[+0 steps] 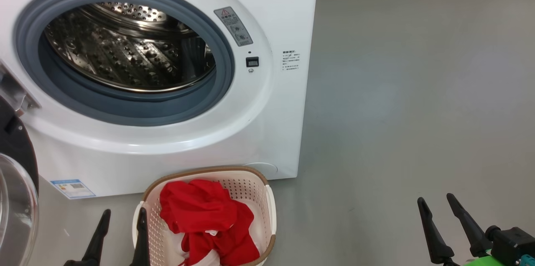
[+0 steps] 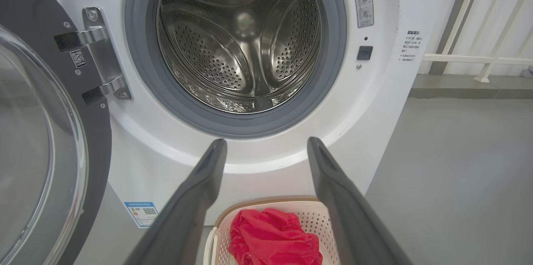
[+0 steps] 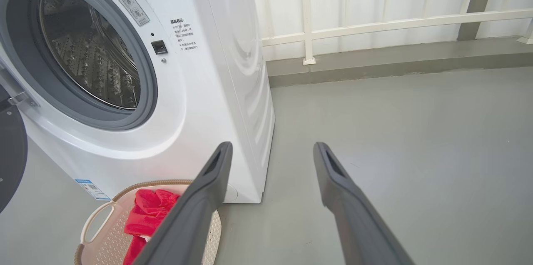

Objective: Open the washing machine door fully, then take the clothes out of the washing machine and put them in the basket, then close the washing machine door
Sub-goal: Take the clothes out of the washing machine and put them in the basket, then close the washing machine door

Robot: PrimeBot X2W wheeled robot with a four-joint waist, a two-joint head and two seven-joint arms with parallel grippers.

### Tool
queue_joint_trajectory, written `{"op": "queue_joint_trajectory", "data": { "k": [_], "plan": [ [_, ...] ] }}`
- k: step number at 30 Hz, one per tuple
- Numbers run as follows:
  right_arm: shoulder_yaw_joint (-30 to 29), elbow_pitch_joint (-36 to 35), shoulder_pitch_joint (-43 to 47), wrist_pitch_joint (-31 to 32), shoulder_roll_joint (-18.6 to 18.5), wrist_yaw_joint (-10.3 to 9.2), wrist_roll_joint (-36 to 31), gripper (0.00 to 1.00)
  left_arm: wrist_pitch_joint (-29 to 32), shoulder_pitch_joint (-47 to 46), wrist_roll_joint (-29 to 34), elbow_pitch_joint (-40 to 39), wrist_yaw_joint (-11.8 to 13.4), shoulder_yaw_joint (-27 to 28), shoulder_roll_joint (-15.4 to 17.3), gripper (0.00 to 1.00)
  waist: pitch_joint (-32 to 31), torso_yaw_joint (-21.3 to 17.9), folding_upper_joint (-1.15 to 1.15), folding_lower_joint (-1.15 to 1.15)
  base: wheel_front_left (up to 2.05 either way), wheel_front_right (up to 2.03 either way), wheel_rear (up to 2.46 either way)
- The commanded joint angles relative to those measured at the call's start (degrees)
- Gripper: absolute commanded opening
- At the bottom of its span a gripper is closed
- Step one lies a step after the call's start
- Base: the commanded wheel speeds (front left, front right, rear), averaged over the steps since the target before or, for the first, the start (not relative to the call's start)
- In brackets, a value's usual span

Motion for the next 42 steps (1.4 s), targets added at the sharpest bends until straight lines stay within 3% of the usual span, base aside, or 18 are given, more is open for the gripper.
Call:
{"op": "queue_joint_trajectory", "data": {
  "k": [1, 21, 42],
  "plan": [
    [0.7, -1.5, -0.7, -0.4, -1.1, 0.35, 0.2, 1.0, -0.3, -0.6, -0.4, -1.9, 0.4, 2.0, 0.8, 1.0, 0.1, 0.0, 0.0, 0.0, 0.0, 0.0, 0.0],
    [0.5, -1.8, -1.3, -0.4, -1.0, 0.35, 0.0, 1.0, -0.3, -1.5, -0.2, -2.3, 0.2, 1.7, 0.8, 1.0, 0.8, 0.2, 0.0, 0.0, -0.03, 0.03, 0.0],
    [0.6, -1.8, -1.2, -0.4, -1.1, 0.35, 0.1, 1.0, -0.3, -1.0, -0.2, -2.7, 0.5, 0.8, 0.8, 1.0, 0.8, 0.6, 0.0, 0.0, -0.92, 0.92, 0.0]
  ]
}}
